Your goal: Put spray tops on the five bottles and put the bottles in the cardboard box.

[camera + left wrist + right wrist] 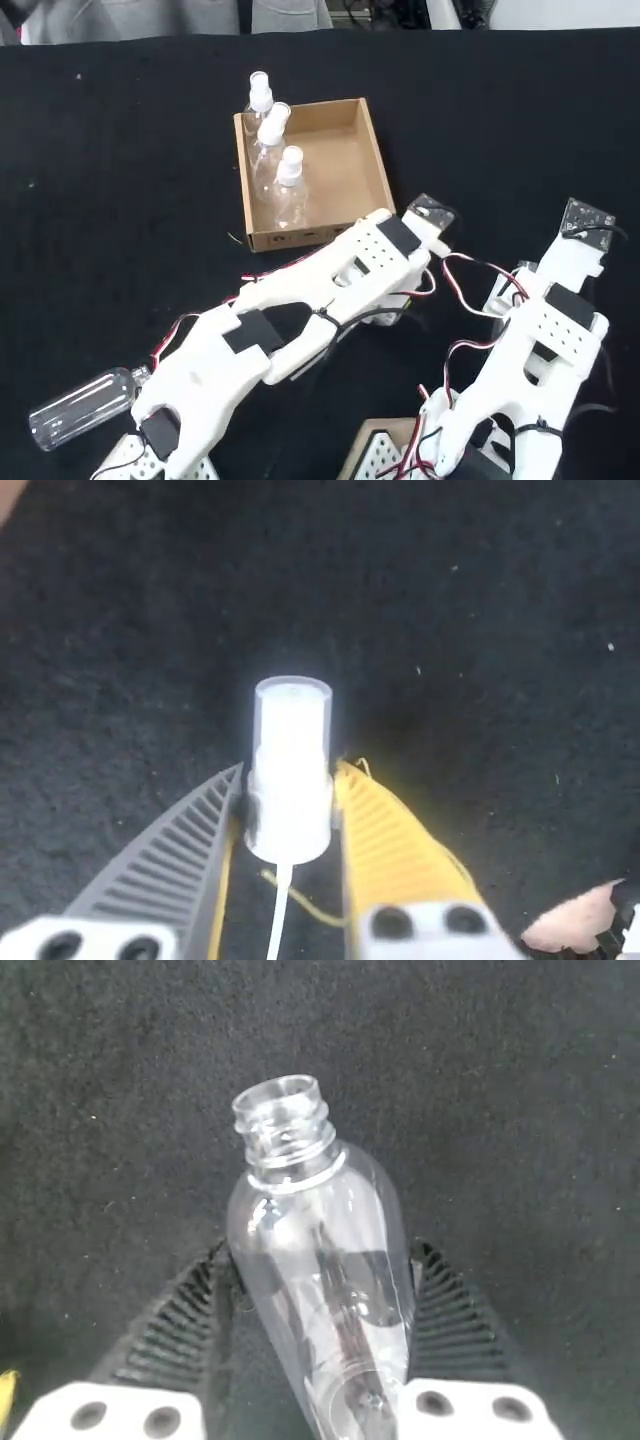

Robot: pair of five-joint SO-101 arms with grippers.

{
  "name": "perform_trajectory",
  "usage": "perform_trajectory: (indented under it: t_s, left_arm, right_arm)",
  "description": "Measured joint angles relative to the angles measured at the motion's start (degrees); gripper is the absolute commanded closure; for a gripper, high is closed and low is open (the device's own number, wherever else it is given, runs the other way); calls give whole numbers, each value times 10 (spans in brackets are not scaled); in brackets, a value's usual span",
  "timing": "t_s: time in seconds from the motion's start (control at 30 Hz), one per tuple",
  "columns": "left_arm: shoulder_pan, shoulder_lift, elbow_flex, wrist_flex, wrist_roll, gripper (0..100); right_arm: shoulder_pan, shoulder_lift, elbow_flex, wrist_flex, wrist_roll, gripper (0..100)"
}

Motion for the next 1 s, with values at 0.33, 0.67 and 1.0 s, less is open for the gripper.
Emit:
perform_trajectory:
  t_s: [0.33, 0.67, 1.0]
  left_arm:
    - [-4, -21, -2, 10, 29, 971]
    - [-15, -104, 45, 11, 47, 971]
    - [-16, -127, 46, 11, 47, 971]
  right_arm:
    - [-12, 0, 6, 0, 1, 874]
    - [-12, 0, 6, 0, 1, 874]
    - [-58, 0, 6, 0, 2, 874]
